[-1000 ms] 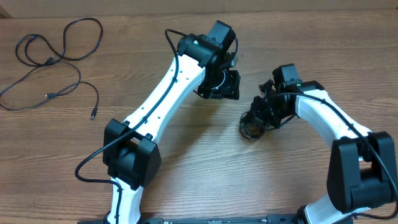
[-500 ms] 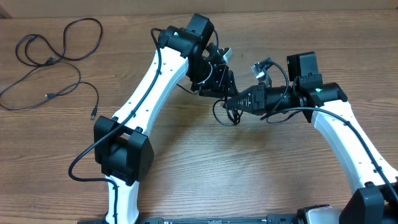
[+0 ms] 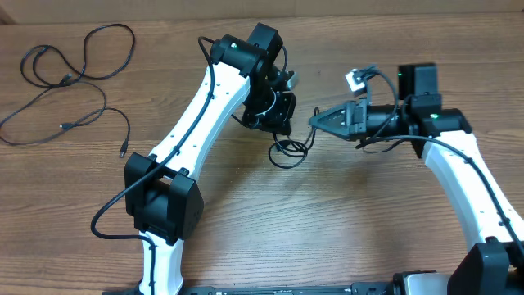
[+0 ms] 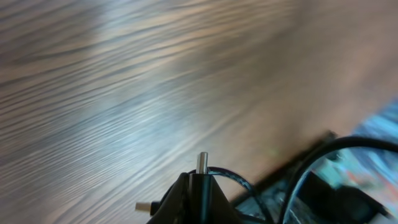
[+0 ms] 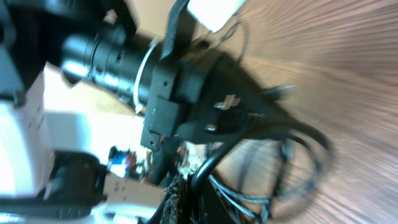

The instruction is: Untangle cables

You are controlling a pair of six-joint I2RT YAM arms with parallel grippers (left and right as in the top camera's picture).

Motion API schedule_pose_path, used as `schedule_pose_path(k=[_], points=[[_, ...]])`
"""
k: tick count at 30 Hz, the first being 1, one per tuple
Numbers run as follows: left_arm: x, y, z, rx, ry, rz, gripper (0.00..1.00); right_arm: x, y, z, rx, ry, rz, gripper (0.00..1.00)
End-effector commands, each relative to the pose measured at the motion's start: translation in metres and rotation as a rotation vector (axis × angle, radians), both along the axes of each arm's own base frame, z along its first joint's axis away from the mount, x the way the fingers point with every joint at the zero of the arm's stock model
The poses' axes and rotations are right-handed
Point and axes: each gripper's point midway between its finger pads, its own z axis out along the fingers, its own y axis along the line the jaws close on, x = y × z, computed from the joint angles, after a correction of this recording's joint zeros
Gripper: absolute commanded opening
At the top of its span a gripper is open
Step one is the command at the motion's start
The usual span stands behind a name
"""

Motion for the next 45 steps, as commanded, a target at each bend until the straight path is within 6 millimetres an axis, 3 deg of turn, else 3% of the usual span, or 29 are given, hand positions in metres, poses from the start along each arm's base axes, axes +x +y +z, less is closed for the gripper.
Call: schedule_pose_path(k=[1, 3, 6, 9, 13, 16, 20, 23, 27, 35, 37, 42, 45], points=[[0.018, 0.049, -0.023, 0.306, -0.069, 0.120, 0.08, 0.022, -0.039, -0.003, -0.108, -0.005, -0.171, 0.04], [0.022, 0.057, -0.024, 0.352, -0.092, 0.136, 0.19, 0.031, -0.068, -0.035, -0.282, 0.070, -0.309, 0.04], [0.024, 0.057, -0.024, 0.355, -0.101, 0.140, 0.24, 0.032, -0.111, -0.076, -0.543, 0.229, -0.518, 0.04], [0.028, 0.055, -0.024, 0.349, -0.108, 0.159, 0.23, 0.028, -0.124, -0.087, -0.628, 0.263, -0.565, 0.04], [0.028, 0.052, -0.024, 0.329, -0.107, 0.161, 0.22, 0.028, -0.125, -0.088, -0.626, 0.284, -0.584, 0.04], [0.024, 0.034, -0.021, 0.240, -0.074, 0.151, 0.28, 0.026, -0.108, -0.078, -0.528, 0.285, -0.523, 0.04], [0.018, 0.006, -0.012, 0.078, -0.021, 0.126, 0.46, 0.029, -0.070, -0.039, -0.261, 0.211, -0.374, 0.04], [0.015, -0.002, -0.009, 0.036, -0.006, 0.115, 0.50, 0.030, -0.058, -0.018, -0.143, 0.198, -0.324, 0.04], [0.009, -0.013, -0.004, -0.021, 0.023, 0.101, 0.53, 0.024, -0.050, -0.007, -0.074, 0.193, -0.267, 0.04], [0.002, -0.038, 0.001, -0.083, 0.014, 0.056, 0.54, 0.011, -0.022, 0.001, -0.049, 0.140, -0.152, 0.04], [0.000, -0.040, 0.000, -0.070, 0.006, 0.049, 0.48, 0.011, -0.012, 0.004, -0.047, 0.099, -0.124, 0.04], [-0.004, -0.038, -0.002, -0.055, 0.021, 0.046, 0.36, 0.021, -0.017, -0.004, -0.101, 0.097, -0.184, 0.04], [-0.008, -0.036, -0.002, -0.048, 0.030, 0.034, 0.35, 0.030, -0.024, -0.013, -0.165, 0.088, -0.242, 0.04]])
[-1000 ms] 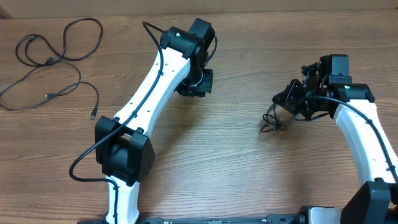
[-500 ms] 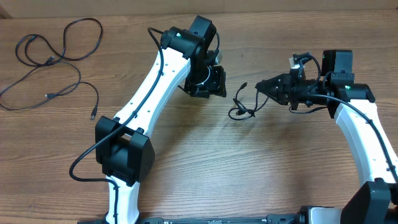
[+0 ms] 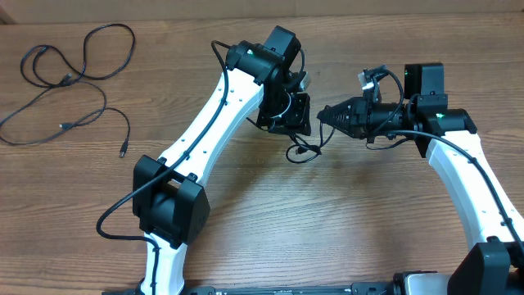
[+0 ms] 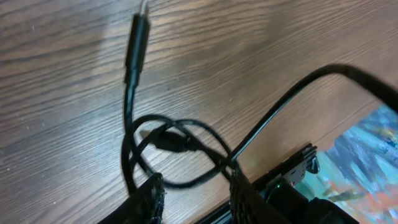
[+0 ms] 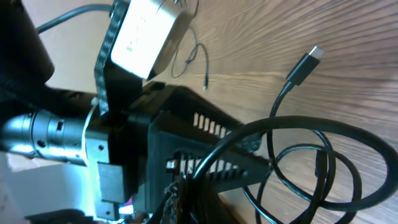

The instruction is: Untangle cables

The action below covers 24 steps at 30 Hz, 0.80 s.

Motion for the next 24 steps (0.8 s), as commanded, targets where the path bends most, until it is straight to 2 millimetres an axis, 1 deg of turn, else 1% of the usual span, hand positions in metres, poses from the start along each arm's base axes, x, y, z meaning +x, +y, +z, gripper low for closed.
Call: schedule_pose_path(k=[1, 7, 11, 13, 16, 17, 18, 19, 20, 21, 24], points=[[-0.004, 0.000, -0.008, 0.012, 0.026, -0.012, 0.36, 0.012, -0.009, 0.008, -0.080, -0.075, -0.063, 0.04], [-0.004, 0.000, -0.008, 0.013, 0.027, -0.013, 0.36, 0.019, -0.009, 0.014, -0.070, -0.112, -0.073, 0.04], [0.000, -0.001, -0.008, 0.012, 0.008, -0.010, 0.35, 0.018, -0.007, 0.019, -0.036, -0.089, -0.074, 0.04], [0.004, 0.004, -0.011, 0.045, -0.010, 0.003, 0.35, 0.018, -0.006, 0.020, -0.030, -0.090, -0.068, 0.04], [0.004, 0.004, -0.012, 0.051, -0.008, 0.012, 0.35, 0.018, -0.006, 0.020, -0.030, -0.090, -0.069, 0.04], [0.006, 0.007, -0.013, 0.069, -0.002, 0.044, 0.32, 0.018, -0.006, 0.020, -0.030, -0.093, -0.069, 0.04], [0.008, 0.010, -0.015, 0.096, 0.003, 0.086, 0.27, 0.019, -0.006, 0.021, -0.027, -0.090, -0.074, 0.04], [0.013, 0.018, -0.018, 0.150, 0.013, 0.180, 0.27, 0.020, -0.006, 0.022, -0.019, -0.079, -0.083, 0.04], [0.016, 0.020, -0.019, 0.165, 0.016, 0.216, 0.27, 0.020, -0.006, 0.022, -0.017, -0.075, -0.086, 0.04], [0.019, 0.018, -0.019, 0.160, 0.016, 0.245, 0.32, 0.021, -0.006, 0.022, -0.015, -0.075, -0.087, 0.04], [0.024, 0.015, -0.017, 0.146, 0.012, 0.280, 0.34, 0.020, -0.006, 0.022, -0.015, -0.074, -0.087, 0.04]])
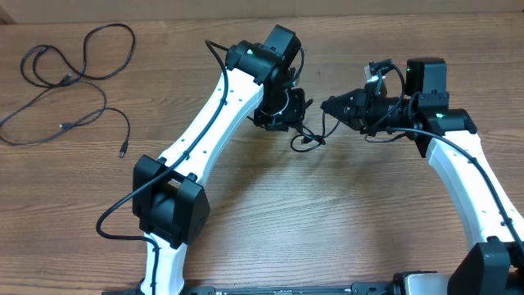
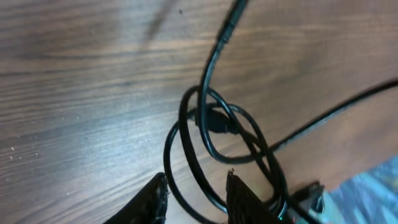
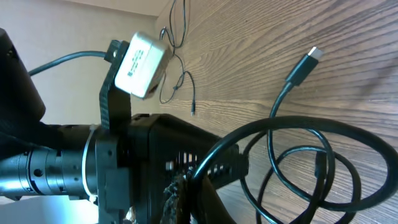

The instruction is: Untangle cables

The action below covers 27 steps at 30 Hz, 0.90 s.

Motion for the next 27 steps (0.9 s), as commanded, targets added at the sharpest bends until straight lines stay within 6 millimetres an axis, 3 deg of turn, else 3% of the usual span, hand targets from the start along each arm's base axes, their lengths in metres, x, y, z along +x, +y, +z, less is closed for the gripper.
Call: schedule_pose_path(k=[1, 8, 18, 23, 27], points=[[0.005, 0.000, -0.009, 0.031, 0.022, 0.095, 0.35, -0.001, 0.002, 0.023, 0.024, -0.052, 0.009, 0.04], [-0.002, -0.013, -0.009, 0.029, 0.013, 0.064, 0.35, 0.001, 0.002, 0.025, 0.023, -0.069, 0.009, 0.04], [-0.004, -0.002, -0.014, 0.108, -0.006, 0.062, 0.24, 0.008, -0.001, 0.024, -0.003, -0.098, -0.016, 0.04], [-0.005, 0.000, -0.026, 0.133, 0.022, 0.062, 0.24, 0.010, -0.001, 0.027, 0.008, -0.106, -0.019, 0.04], [-0.012, -0.010, -0.045, 0.103, 0.105, 0.047, 0.21, 0.010, -0.001, 0.027, 0.012, -0.097, -0.023, 0.04]])
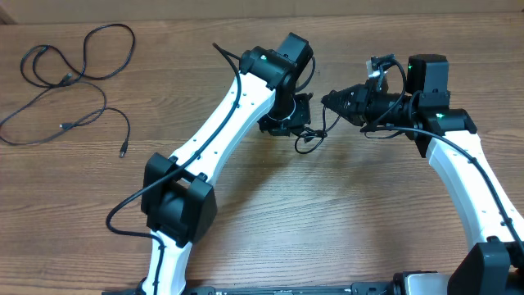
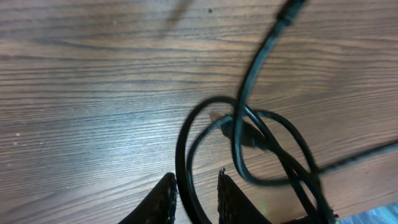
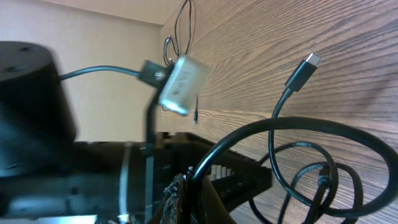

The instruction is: Untangle cables

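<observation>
A knotted black cable point(image 1: 309, 139) hangs between my two grippers over the middle of the back of the table. In the left wrist view its loops point(image 2: 245, 134) lie just above the wood. One strand runs between the fingers of my left gripper point(image 2: 196, 177), which stand slightly apart around it. My right gripper point(image 3: 189, 184) is shut on another strand, and the cable's USB-C plug point(image 3: 310, 61) sticks up free beyond the loops. Overhead, the left gripper point(image 1: 295, 123) and right gripper point(image 1: 327, 100) almost face each other.
A second, loose black cable point(image 1: 70, 74) sprawls over the far left of the wooden table point(image 1: 270, 229). The table's back edge runs just behind both wrists.
My left gripper's fingers stand closer together around the strand, and the left wrist has shifted a little to the right. The right gripper holds the same strand in nearly the same place.
At first my left gripper was shut on a plug end and the right held the cable near the table's centre. Then both sat further right and back, the left fingers wide apart over the knot. Since then those fingers have narrowed around one strand.
</observation>
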You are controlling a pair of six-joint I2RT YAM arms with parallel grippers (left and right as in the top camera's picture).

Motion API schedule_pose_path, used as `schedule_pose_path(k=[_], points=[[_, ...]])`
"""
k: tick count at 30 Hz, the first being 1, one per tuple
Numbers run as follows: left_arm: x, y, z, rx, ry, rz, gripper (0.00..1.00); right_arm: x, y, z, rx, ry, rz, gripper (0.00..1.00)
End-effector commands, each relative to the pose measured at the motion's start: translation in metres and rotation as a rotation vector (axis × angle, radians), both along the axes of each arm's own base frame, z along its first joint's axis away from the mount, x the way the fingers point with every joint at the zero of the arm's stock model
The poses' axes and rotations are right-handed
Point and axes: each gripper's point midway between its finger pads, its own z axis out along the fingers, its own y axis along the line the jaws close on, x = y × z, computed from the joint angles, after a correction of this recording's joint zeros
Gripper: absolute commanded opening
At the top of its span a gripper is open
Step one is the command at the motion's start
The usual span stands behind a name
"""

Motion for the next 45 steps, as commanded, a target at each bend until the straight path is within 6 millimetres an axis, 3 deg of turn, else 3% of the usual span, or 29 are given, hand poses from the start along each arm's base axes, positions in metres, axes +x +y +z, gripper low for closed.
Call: schedule_pose_path(k=[1, 7, 13, 15, 20, 23, 27, 28, 29, 31, 35, 37, 39, 41, 45], points=[[-0.007, -0.008, -0.022, -0.015, 0.085, -0.012, 0.20, 0.001, 0.000, 0.021, 0.008, -0.052, -0.004, 0.04], [-0.012, -0.006, -0.028, -0.018, 0.092, -0.104, 0.18, 0.003, -0.004, 0.014, -0.036, -0.066, -0.017, 0.04], [-0.007, 0.047, -0.037, 0.212, 0.083, -0.067, 0.06, 0.004, -0.026, -0.018, -0.180, 0.047, -0.142, 0.04], [-0.005, 0.070, -0.038, 0.310, 0.078, -0.054, 0.04, 0.005, -0.039, -0.031, -0.255, 0.084, -0.200, 0.04], [0.002, 0.103, -0.037, 0.400, 0.080, -0.015, 0.05, 0.006, -0.068, -0.053, -0.414, 0.136, -0.321, 0.04], [0.008, 0.115, -0.036, 0.405, 0.085, 0.015, 0.04, 0.001, -0.100, -0.071, -0.573, 0.201, -0.441, 0.04], [0.011, 0.122, -0.037, 0.401, 0.091, 0.035, 0.04, -0.005, -0.122, -0.079, -0.689, 0.232, -0.509, 0.04], [0.011, 0.121, -0.037, 0.396, 0.093, 0.036, 0.04, -0.005, -0.122, -0.079, -0.689, 0.232, -0.508, 0.05], [0.010, 0.118, -0.037, 0.380, 0.100, 0.039, 0.04, -0.005, -0.117, -0.079, -0.667, 0.233, -0.493, 0.14], [0.008, 0.109, -0.037, 0.330, 0.115, 0.040, 0.04, -0.007, -0.103, -0.076, -0.601, 0.236, -0.440, 0.21], [0.008, 0.066, -0.030, 0.064, 0.138, -0.041, 0.04, -0.015, -0.069, -0.074, -0.503, 0.205, -0.275, 0.33], [0.007, 0.038, -0.016, -0.150, 0.147, -0.114, 0.04, -0.021, -0.054, -0.078, -0.492, 0.206, -0.214, 0.41], [0.008, 0.025, -0.008, -0.256, 0.136, -0.155, 0.04, -0.027, -0.042, -0.081, -0.475, 0.210, -0.172, 0.52], [0.011, 0.023, -0.007, -0.263, 0.119, -0.168, 0.04, -0.032, -0.026, -0.082, -0.463, 0.199, -0.127, 0.67], [0.009, 0.020, -0.007, -0.264, 0.118, -0.173, 0.04, -0.040, -0.003, -0.083, -0.486, 0.145, -0.031, 0.84]])
